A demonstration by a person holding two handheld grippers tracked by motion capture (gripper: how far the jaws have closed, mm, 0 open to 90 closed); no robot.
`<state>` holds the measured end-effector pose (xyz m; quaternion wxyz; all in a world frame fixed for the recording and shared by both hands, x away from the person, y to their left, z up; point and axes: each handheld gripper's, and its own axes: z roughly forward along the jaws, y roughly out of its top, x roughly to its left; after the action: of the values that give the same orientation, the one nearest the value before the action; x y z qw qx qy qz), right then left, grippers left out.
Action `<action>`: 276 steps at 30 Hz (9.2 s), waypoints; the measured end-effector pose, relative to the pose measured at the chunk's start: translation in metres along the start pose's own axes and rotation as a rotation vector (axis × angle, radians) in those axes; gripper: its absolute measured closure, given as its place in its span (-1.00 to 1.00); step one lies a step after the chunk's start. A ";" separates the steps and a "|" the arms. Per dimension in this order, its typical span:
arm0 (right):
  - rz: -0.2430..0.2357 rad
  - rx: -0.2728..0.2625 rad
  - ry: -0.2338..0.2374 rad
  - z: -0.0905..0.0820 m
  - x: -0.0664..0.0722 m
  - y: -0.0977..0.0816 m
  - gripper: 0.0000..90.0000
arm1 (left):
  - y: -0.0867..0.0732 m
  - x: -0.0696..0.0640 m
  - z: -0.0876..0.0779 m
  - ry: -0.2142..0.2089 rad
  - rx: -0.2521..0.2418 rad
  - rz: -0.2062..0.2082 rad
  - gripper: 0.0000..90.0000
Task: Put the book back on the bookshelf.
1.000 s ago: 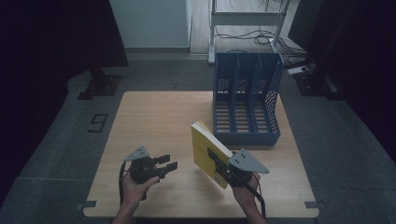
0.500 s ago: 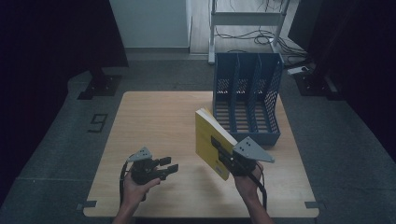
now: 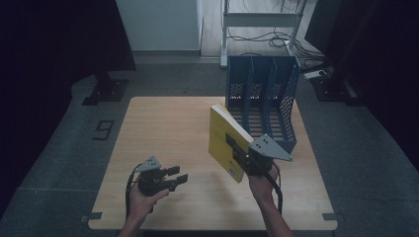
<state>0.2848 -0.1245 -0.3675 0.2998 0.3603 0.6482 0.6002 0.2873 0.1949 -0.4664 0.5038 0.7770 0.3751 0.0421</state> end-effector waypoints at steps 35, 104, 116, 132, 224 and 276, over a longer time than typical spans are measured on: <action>0.035 -0.042 -0.072 0.010 -0.028 0.022 0.65 | -0.002 0.004 0.004 -0.026 0.020 -0.022 0.01; -0.001 0.016 -0.228 0.064 -0.070 0.040 0.64 | -0.009 0.018 0.009 0.019 0.049 -0.075 -0.02; 0.024 0.026 -0.256 0.076 -0.082 0.035 0.64 | -0.009 0.017 0.011 0.016 0.057 -0.071 -0.02; 0.008 0.032 -0.280 0.093 -0.087 0.031 0.64 | -0.010 0.018 0.010 0.011 0.057 -0.072 -0.02; 0.039 0.085 -0.418 0.176 -0.116 0.012 0.64 | -0.014 0.020 0.017 -0.024 0.078 -0.082 -0.03; 0.073 0.188 -0.444 0.207 -0.122 -0.041 0.61 | -0.014 0.024 0.014 -0.015 0.073 -0.092 -0.03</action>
<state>0.5192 -0.1099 -0.4343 0.3782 0.5328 0.6058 0.4540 0.3026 0.2027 -0.4922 0.4793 0.7771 0.4080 -0.0008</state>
